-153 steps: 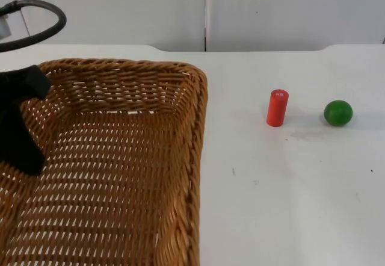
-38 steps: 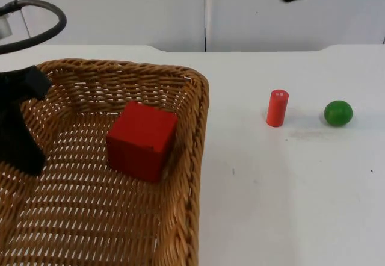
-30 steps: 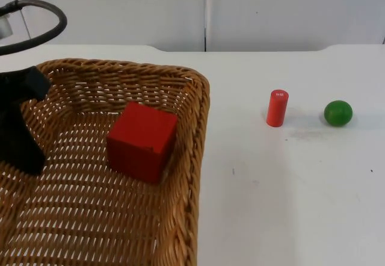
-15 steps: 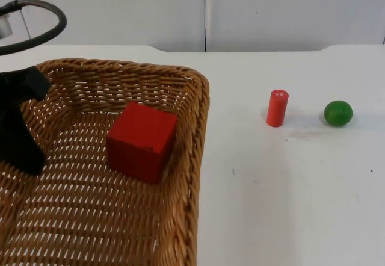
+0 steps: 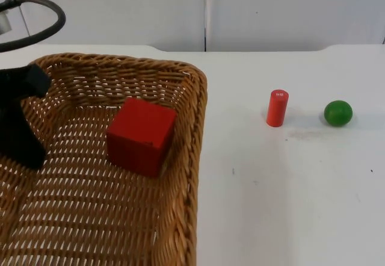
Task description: Pick up the basket with the left hand and place the object to the left of the red cylinder into the basket with the right hand.
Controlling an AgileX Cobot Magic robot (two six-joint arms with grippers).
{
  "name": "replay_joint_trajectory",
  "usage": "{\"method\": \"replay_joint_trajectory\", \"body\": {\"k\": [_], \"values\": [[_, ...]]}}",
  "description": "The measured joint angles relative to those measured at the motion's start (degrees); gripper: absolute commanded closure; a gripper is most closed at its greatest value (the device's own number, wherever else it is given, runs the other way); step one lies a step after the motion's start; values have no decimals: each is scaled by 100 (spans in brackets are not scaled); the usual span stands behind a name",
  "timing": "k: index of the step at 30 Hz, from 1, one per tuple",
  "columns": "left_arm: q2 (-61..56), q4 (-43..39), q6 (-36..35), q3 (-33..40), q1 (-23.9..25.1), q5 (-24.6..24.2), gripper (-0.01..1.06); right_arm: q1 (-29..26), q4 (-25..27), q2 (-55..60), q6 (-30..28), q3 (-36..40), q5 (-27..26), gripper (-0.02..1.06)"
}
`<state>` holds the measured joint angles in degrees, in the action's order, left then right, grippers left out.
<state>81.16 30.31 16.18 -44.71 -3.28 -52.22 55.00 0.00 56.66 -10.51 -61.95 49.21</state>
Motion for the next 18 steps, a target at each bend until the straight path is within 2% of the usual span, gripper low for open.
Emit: {"method": "replay_joint_trajectory", "body": {"k": [11, 18], "values": [[23, 11, 41, 0, 0, 386, 105, 0, 0, 0, 0, 0, 0, 28], [450, 148, 257, -122, 0, 491, 105, 0, 0, 0, 0, 0, 0, 28]]}}
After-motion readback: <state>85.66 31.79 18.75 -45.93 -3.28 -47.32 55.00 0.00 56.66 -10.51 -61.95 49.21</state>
